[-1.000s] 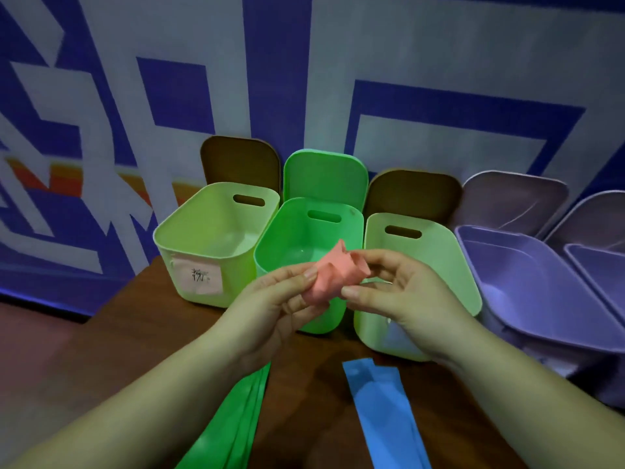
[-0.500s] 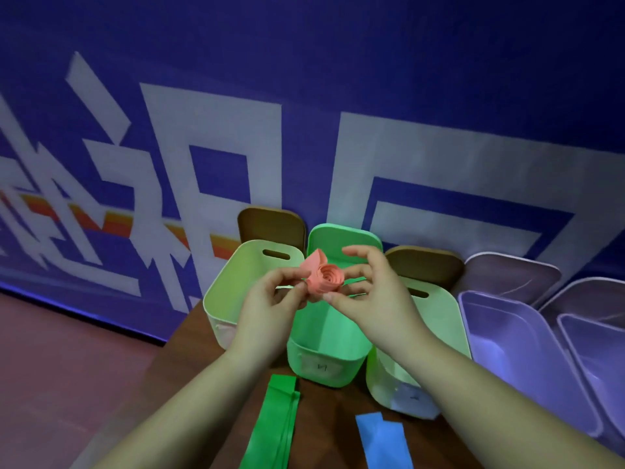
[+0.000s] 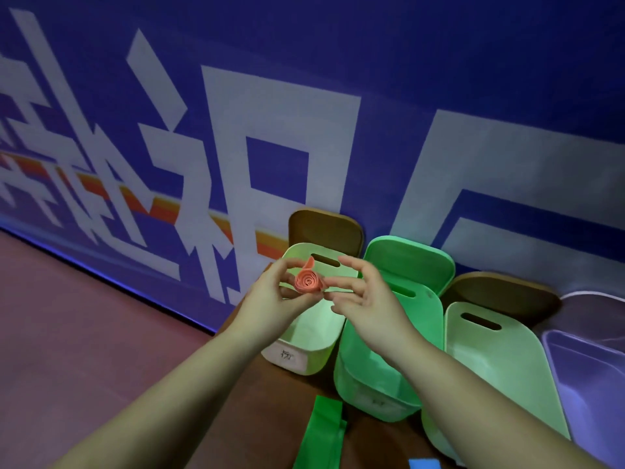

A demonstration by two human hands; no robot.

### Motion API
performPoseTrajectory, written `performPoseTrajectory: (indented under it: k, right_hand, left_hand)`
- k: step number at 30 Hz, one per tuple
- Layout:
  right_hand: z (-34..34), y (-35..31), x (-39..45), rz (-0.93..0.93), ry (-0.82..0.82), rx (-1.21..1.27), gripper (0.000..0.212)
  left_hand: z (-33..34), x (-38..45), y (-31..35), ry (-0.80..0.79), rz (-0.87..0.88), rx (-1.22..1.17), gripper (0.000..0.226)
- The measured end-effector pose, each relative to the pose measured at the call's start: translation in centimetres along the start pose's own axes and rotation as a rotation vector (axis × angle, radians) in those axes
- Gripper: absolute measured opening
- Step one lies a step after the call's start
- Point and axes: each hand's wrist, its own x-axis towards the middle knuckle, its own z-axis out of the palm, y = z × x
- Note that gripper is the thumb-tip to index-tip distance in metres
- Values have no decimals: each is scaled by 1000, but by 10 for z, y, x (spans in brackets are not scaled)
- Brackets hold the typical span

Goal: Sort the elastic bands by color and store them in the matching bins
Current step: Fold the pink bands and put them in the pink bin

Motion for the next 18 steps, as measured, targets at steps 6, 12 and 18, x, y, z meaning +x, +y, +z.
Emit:
performPoseTrajectory:
  k: [6,12,18]
  right_hand:
    - [-7,21,40,140,-64,-19,45]
    - [-30,64,86,121,62,-645,36]
    - [-40,90,111,101,-58,-1059,50]
  left_hand:
    - [1,48,-21,-98,35,311,27]
    - [26,101,-48,-303,-69,569,40]
    - [63,143,-87,-522,-125,666,43]
